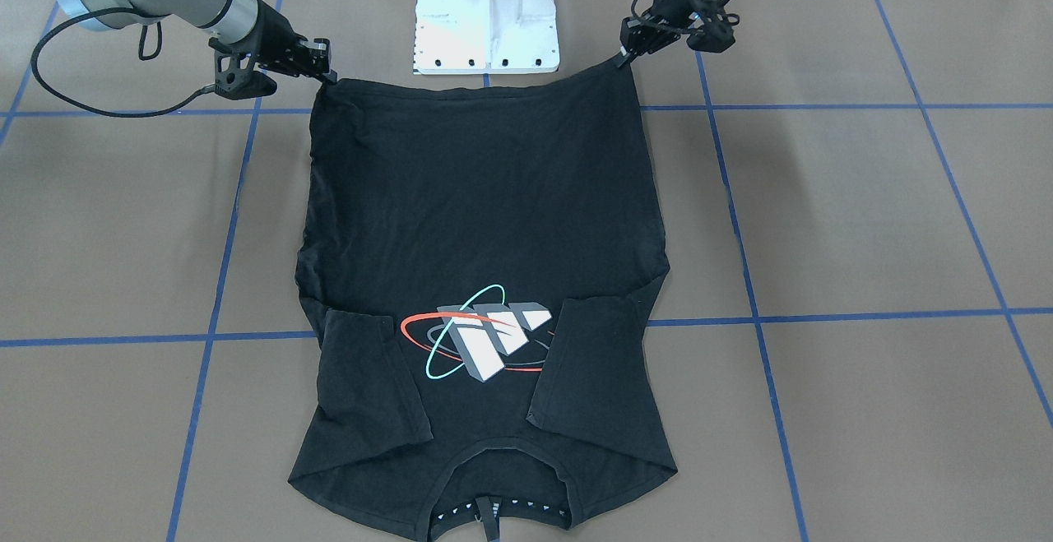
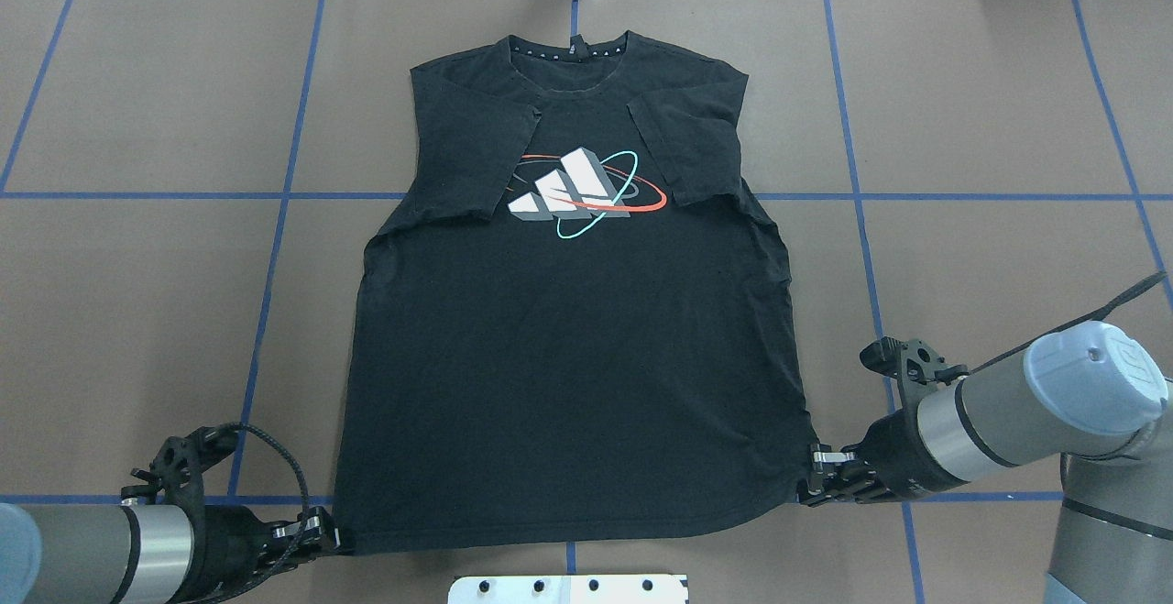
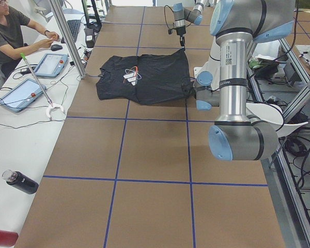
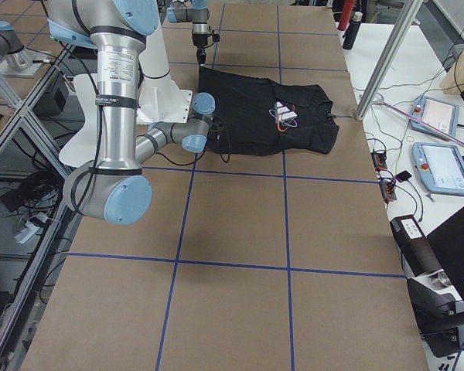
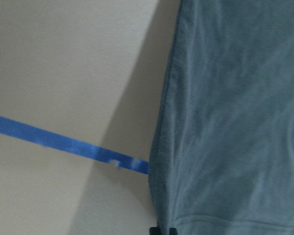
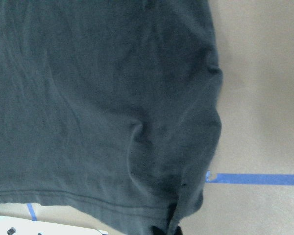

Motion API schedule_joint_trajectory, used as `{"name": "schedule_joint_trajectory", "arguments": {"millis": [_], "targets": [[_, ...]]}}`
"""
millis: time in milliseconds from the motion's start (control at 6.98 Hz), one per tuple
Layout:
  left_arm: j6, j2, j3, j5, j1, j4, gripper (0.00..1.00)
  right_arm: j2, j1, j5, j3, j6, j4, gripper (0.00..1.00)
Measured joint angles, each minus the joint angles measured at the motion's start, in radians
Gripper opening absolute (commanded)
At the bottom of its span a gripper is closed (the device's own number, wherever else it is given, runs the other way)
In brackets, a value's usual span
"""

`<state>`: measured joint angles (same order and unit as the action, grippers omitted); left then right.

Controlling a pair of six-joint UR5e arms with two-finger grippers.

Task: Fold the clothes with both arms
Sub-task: 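Lift both hem corners of the black shirt off the table with both grippers, then carry both hem corners away from the robot over the shirt toward the collar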

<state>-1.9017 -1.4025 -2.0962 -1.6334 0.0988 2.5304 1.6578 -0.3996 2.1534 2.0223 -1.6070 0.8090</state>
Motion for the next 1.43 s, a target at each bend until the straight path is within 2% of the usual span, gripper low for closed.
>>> {"name": "schedule_joint_trajectory", "arguments": {"millis": [287,573,716,1003,1146,1433], "targets": [[0.023,0.049,-0.067,-0.092,-0.001,0.001,0.00,0.063,-0.001,0.076,0.043,-0.002,0.000,0.00],[0.032,0.057,-0.107,-0.257,-0.008,0.002,0.00,0.105,-0.004,0.218,0.074,-0.017,-0.006,0.00],[0.033,0.057,-0.122,-0.315,-0.011,0.003,0.00,0.131,-0.005,0.261,0.084,-0.044,-0.043,0.00],[0.033,0.058,-0.125,-0.359,0.002,0.000,0.00,0.212,-0.013,0.284,0.084,-0.081,-0.201,0.00],[0.033,0.057,-0.124,-0.383,0.046,0.000,0.00,0.213,-0.040,0.284,0.073,-0.085,-0.244,0.00],[0.034,0.040,-0.127,-0.425,0.211,0.000,0.00,0.104,-0.180,0.292,0.007,-0.075,-0.268,0.00]]}}
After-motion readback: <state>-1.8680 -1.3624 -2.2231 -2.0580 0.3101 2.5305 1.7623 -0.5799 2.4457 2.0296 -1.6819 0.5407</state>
